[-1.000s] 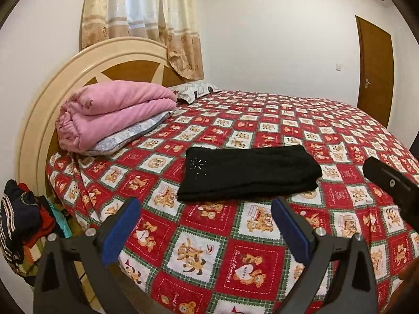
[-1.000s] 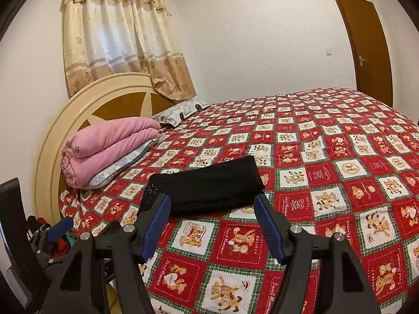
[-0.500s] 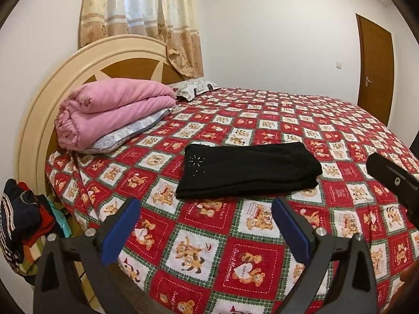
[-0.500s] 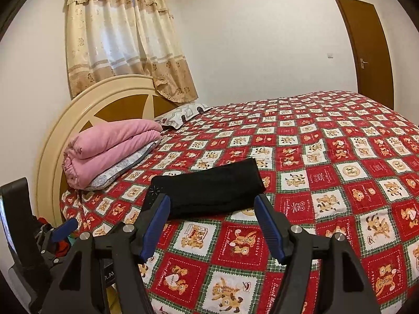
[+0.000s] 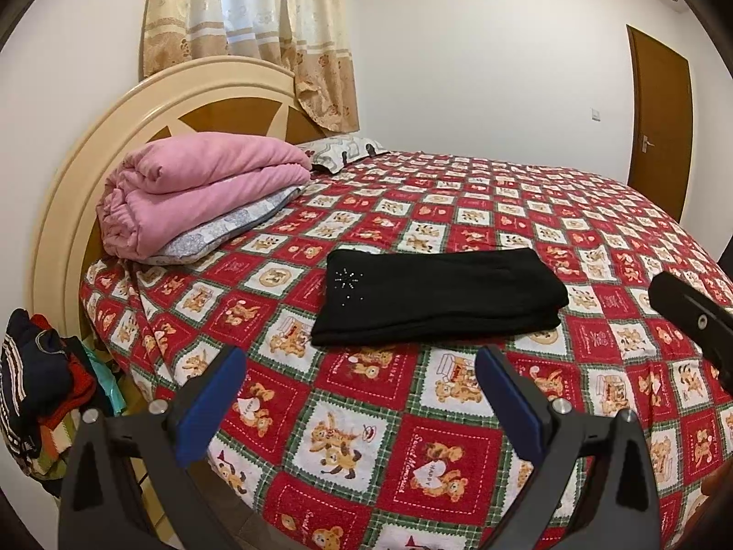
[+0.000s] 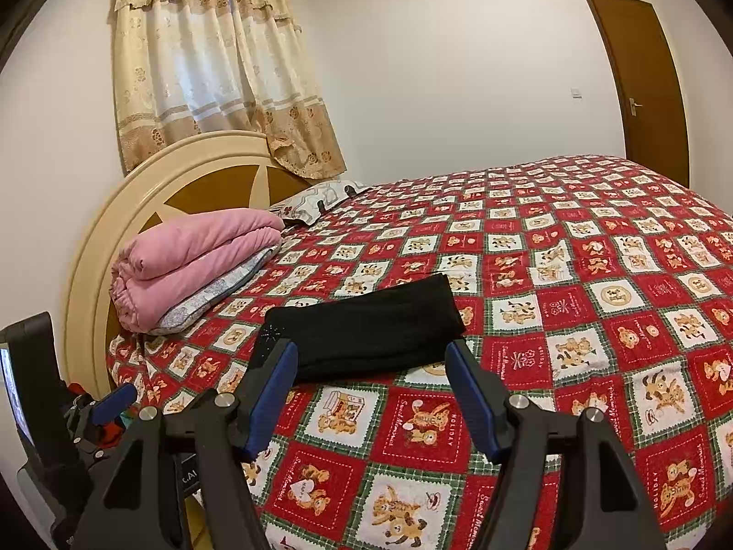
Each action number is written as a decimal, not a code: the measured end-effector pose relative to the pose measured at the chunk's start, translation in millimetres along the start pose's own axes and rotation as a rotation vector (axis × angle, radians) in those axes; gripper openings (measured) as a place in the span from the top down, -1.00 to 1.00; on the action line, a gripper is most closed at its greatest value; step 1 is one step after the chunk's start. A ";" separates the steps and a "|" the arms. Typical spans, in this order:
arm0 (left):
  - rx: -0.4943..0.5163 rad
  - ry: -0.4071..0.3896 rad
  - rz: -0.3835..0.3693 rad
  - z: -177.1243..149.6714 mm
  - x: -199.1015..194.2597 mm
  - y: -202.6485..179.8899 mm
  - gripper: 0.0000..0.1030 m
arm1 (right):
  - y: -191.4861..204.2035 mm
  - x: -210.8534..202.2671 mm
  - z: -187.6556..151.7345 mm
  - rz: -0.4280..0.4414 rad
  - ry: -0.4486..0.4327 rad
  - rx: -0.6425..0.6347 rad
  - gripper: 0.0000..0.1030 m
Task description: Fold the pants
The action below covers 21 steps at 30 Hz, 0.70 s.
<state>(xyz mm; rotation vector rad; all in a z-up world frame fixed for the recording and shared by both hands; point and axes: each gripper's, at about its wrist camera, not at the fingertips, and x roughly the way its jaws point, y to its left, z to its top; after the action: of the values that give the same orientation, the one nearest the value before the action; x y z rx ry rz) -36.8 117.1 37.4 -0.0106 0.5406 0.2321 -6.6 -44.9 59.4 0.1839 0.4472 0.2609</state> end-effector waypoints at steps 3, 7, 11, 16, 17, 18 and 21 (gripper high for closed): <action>0.007 0.000 0.004 0.2 0.0 0.0 -0.99 | -0.2 0.0 0.3 0.000 -0.001 -0.001 -0.33; -0.011 0.014 -0.004 1.1 0.3 1.8 -1.00 | 2.6 -0.1 0.2 0.001 -0.004 -0.002 -0.33; -0.011 0.012 0.009 2.2 -1.3 2.0 -1.00 | 2.5 0.0 0.0 0.000 -0.004 -0.001 -0.33; -0.024 -0.001 0.026 5.5 -4.4 4.5 -1.00 | 1.6 0.0 0.1 -0.002 -0.004 0.000 -0.34; -0.021 -0.011 0.028 6.1 -6.0 4.4 -1.00 | 1.6 -0.3 0.2 -0.005 -0.004 0.001 -0.34; -0.017 -0.015 0.032 7.3 -6.1 4.3 -1.00 | 1.8 -0.6 0.6 -0.011 -0.005 0.005 -0.33; -0.002 -0.019 0.039 9.2 -7.2 3.4 -1.00 | 1.3 -0.8 0.9 -0.020 -0.006 0.018 -0.34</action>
<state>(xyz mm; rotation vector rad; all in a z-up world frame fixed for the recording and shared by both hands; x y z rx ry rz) -38.8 119.6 49.2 0.0006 0.5218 0.2705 -7.1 -44.0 60.9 0.1982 0.4456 0.2367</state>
